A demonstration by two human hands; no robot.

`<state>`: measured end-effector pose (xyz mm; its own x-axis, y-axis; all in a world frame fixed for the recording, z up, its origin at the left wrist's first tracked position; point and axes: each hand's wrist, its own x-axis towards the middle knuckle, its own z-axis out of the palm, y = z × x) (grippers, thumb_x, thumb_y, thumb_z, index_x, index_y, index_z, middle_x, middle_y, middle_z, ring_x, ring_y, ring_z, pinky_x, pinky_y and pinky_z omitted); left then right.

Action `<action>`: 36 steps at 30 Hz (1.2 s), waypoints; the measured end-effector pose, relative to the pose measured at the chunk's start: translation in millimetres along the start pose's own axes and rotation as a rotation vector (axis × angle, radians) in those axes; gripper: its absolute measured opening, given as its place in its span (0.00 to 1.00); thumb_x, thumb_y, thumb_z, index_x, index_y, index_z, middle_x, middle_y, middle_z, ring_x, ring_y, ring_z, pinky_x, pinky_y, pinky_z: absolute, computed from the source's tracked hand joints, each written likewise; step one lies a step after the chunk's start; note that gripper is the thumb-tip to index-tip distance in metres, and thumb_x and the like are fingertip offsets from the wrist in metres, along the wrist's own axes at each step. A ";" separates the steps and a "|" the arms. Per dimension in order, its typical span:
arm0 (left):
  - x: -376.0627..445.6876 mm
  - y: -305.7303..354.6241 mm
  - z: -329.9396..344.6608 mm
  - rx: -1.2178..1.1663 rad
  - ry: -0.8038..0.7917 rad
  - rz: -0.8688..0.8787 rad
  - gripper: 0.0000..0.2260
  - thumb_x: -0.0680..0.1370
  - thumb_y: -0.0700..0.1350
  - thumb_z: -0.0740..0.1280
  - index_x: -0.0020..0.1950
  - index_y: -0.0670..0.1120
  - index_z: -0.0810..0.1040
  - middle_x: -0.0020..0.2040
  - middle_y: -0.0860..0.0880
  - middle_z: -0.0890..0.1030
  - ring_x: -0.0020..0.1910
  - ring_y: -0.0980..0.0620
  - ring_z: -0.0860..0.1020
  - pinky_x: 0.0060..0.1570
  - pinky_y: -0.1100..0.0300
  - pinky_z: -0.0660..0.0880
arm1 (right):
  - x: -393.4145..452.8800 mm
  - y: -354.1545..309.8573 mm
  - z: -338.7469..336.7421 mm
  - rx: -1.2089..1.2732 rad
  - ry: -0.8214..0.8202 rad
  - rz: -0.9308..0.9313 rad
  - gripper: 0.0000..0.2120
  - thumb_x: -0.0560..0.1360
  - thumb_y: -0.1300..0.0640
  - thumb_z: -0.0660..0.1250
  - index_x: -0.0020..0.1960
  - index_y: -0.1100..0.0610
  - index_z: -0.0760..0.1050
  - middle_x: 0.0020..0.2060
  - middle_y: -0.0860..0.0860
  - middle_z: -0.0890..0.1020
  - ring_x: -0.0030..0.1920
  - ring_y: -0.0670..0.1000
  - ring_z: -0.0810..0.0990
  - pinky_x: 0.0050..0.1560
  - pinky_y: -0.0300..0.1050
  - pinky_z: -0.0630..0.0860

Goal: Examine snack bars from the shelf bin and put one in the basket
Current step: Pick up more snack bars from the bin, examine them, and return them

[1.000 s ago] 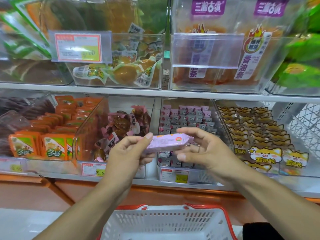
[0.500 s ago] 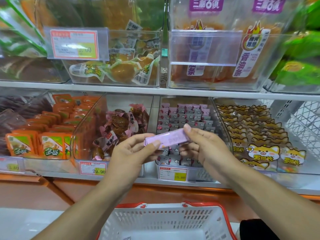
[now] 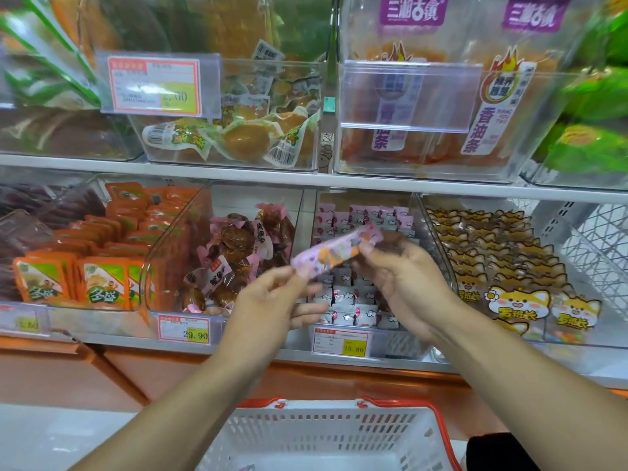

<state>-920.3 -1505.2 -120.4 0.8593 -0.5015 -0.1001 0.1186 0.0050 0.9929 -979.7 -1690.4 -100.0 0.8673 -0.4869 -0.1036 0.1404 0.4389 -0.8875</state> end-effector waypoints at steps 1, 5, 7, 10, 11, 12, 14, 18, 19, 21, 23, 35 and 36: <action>-2.3 -1.2 1.8 0.133 -0.006 0.082 0.23 0.75 0.56 0.72 0.68 0.53 0.74 0.54 0.54 0.86 0.49 0.53 0.86 0.45 0.65 0.81 | 8.7 0.3 0.2 0.019 0.080 -0.049 0.12 0.76 0.71 0.67 0.58 0.64 0.75 0.54 0.58 0.85 0.55 0.54 0.85 0.56 0.45 0.82; -15.4 -12.7 16.7 0.797 -0.164 0.445 0.30 0.78 0.54 0.70 0.74 0.70 0.59 0.67 0.75 0.67 0.66 0.76 0.65 0.65 0.77 0.61 | 44.8 2.2 -1.2 -0.193 0.438 -0.231 0.15 0.74 0.70 0.73 0.59 0.64 0.77 0.48 0.58 0.85 0.48 0.52 0.83 0.57 0.49 0.78; -17.9 -16.0 22.9 0.924 -0.243 0.497 0.32 0.79 0.55 0.68 0.75 0.71 0.52 0.66 0.80 0.58 0.65 0.84 0.52 0.61 0.85 0.47 | 63.1 3.0 -4.7 -0.361 0.441 -0.326 0.11 0.73 0.65 0.74 0.53 0.55 0.77 0.43 0.54 0.84 0.41 0.49 0.83 0.48 0.45 0.80; -13.7 -21.6 25.8 0.991 -0.262 0.539 0.37 0.80 0.53 0.67 0.77 0.70 0.45 0.75 0.76 0.49 0.71 0.79 0.46 0.67 0.77 0.43 | 92.9 0.8 -4.9 -0.650 0.487 -0.441 0.08 0.75 0.63 0.71 0.46 0.52 0.75 0.43 0.51 0.83 0.44 0.51 0.83 0.45 0.40 0.77; -11.8 -22.7 26.6 1.000 -0.257 0.533 0.38 0.80 0.53 0.67 0.77 0.70 0.43 0.77 0.73 0.47 0.74 0.74 0.47 0.68 0.73 0.44 | 101.7 1.2 -4.0 -0.720 0.480 -0.483 0.07 0.75 0.65 0.70 0.46 0.53 0.76 0.43 0.52 0.83 0.45 0.52 0.82 0.44 0.35 0.74; -10.1 -23.9 27.1 1.012 -0.251 0.523 0.38 0.80 0.53 0.67 0.78 0.68 0.43 0.78 0.71 0.45 0.76 0.70 0.47 0.69 0.71 0.45 | 109.0 3.2 -2.5 -0.769 0.446 -0.517 0.06 0.76 0.66 0.69 0.46 0.55 0.77 0.43 0.52 0.84 0.46 0.51 0.82 0.43 0.31 0.72; -6.4 -29.0 28.4 1.057 -0.246 0.511 0.37 0.81 0.54 0.66 0.80 0.64 0.44 0.79 0.67 0.42 0.78 0.65 0.44 0.68 0.69 0.40 | 118.6 10.1 -3.2 -0.889 0.349 -0.538 0.04 0.78 0.65 0.68 0.51 0.60 0.80 0.47 0.53 0.85 0.48 0.49 0.82 0.45 0.32 0.74; -4.0 -38.5 31.7 1.164 -0.310 0.520 0.36 0.82 0.55 0.63 0.81 0.58 0.42 0.81 0.61 0.40 0.75 0.65 0.33 0.65 0.69 0.28 | 134.3 16.4 -8.4 -1.087 0.179 -0.478 0.10 0.81 0.63 0.63 0.60 0.63 0.79 0.55 0.57 0.84 0.55 0.55 0.83 0.57 0.50 0.79; -3.7 -40.4 33.0 1.179 -0.320 0.527 0.36 0.82 0.55 0.62 0.82 0.57 0.42 0.82 0.59 0.40 0.76 0.64 0.32 0.66 0.68 0.27 | 137.7 16.1 -8.6 -1.114 0.157 -0.469 0.11 0.81 0.63 0.62 0.60 0.63 0.79 0.56 0.57 0.83 0.56 0.56 0.83 0.59 0.52 0.79; -3.4 -43.2 35.2 1.205 -0.332 0.534 0.37 0.81 0.54 0.62 0.82 0.55 0.41 0.82 0.56 0.41 0.78 0.59 0.32 0.67 0.65 0.26 | 142.2 16.6 -8.6 -1.157 0.129 -0.500 0.12 0.81 0.65 0.61 0.61 0.62 0.78 0.57 0.58 0.83 0.57 0.55 0.83 0.60 0.55 0.79; -3.0 -46.0 36.8 1.222 -0.344 0.528 0.37 0.82 0.54 0.61 0.82 0.55 0.40 0.83 0.56 0.40 0.79 0.57 0.32 0.67 0.63 0.25 | 143.8 17.0 -8.9 -1.215 0.081 -0.571 0.16 0.80 0.68 0.59 0.65 0.60 0.77 0.59 0.56 0.82 0.56 0.51 0.81 0.61 0.53 0.78; -0.5 -47.6 39.2 1.192 -0.344 0.461 0.38 0.81 0.55 0.62 0.81 0.57 0.39 0.82 0.58 0.39 0.78 0.58 0.32 0.65 0.65 0.24 | 167.5 14.5 -23.3 -1.708 0.146 -0.477 0.12 0.78 0.67 0.63 0.57 0.60 0.81 0.52 0.56 0.83 0.58 0.59 0.78 0.64 0.54 0.73; -0.4 -47.0 39.9 1.197 -0.349 0.454 0.38 0.81 0.55 0.62 0.81 0.57 0.39 0.82 0.58 0.39 0.78 0.58 0.32 0.64 0.65 0.24 | 168.0 16.1 -23.7 -1.721 0.147 -0.460 0.11 0.77 0.67 0.63 0.55 0.59 0.82 0.53 0.56 0.83 0.60 0.60 0.76 0.64 0.53 0.72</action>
<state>-946.1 -1539.8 -164.5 0.5125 -0.8532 0.0964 -0.8068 -0.4400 0.3943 -843.1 -1783.0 -142.3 0.8471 -0.4295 0.3129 -0.3557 -0.8958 -0.2665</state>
